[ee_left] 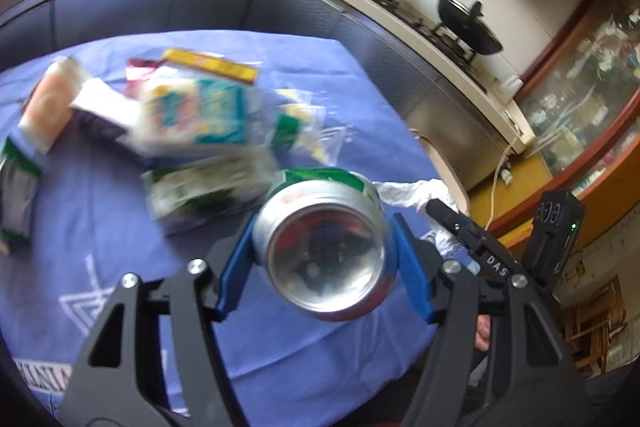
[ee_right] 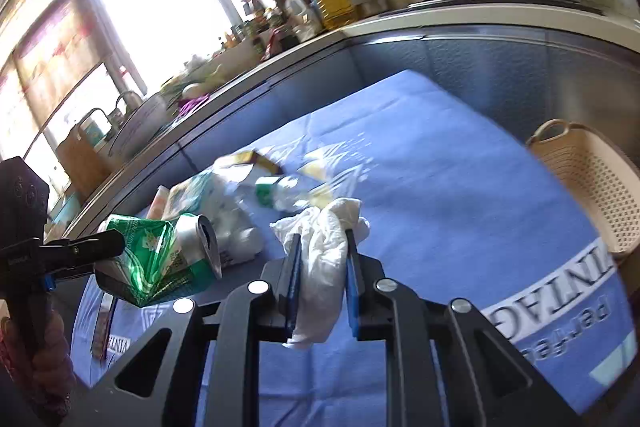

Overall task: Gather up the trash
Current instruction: 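Carry can and tissue over the wicker basket and open both grippers, then move both open grippers back over the table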

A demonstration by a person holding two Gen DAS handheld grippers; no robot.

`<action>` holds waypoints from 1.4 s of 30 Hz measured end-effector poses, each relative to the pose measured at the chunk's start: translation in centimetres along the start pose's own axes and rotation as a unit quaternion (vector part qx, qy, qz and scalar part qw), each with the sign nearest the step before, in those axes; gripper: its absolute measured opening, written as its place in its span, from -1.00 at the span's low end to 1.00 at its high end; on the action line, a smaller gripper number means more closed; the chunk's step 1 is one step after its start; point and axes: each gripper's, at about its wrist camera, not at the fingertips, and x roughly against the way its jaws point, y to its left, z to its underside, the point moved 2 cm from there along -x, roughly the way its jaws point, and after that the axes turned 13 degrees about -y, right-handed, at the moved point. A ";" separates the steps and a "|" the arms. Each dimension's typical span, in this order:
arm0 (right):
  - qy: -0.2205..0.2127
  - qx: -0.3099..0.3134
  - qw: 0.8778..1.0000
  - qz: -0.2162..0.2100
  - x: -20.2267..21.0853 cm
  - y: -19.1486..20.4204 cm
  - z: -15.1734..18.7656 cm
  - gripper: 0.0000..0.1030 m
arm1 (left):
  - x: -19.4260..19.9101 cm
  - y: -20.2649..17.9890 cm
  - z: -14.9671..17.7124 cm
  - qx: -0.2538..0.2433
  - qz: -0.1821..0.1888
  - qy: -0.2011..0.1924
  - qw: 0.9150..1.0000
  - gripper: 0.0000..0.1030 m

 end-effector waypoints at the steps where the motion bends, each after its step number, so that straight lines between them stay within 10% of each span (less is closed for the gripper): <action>1: -0.012 -0.006 1.000 0.017 0.5 -1.8 -0.8 -0.62 | -1.7 -1.9 -0.9 -0.012 0.019 0.006 1.000 0.23; 10: -0.045 -0.065 0.977 0.196 1.9 -21.5 -5.6 -0.62 | -21.6 -18.9 -4.7 -0.104 0.115 0.058 0.986 0.23; 17: 0.012 -0.104 0.965 0.242 0.0 -30.7 -3.8 -0.59 | -35.3 -27.7 -1.7 -0.124 0.114 0.124 0.978 0.23; 23: 0.012 -0.171 0.962 0.212 -0.5 -35.6 -0.8 0.17 | -42.9 -27.7 1.9 -0.106 0.053 0.205 0.972 0.23; 35: -0.029 -0.164 0.962 0.216 0.8 -33.9 -2.2 0.46 | -41.7 -27.4 0.8 -0.092 0.054 0.186 0.977 0.23; 42: -0.077 -0.129 0.967 0.207 4.2 -28.8 -4.5 0.46 | -32.5 -27.7 -1.2 -0.113 0.099 0.108 0.983 0.23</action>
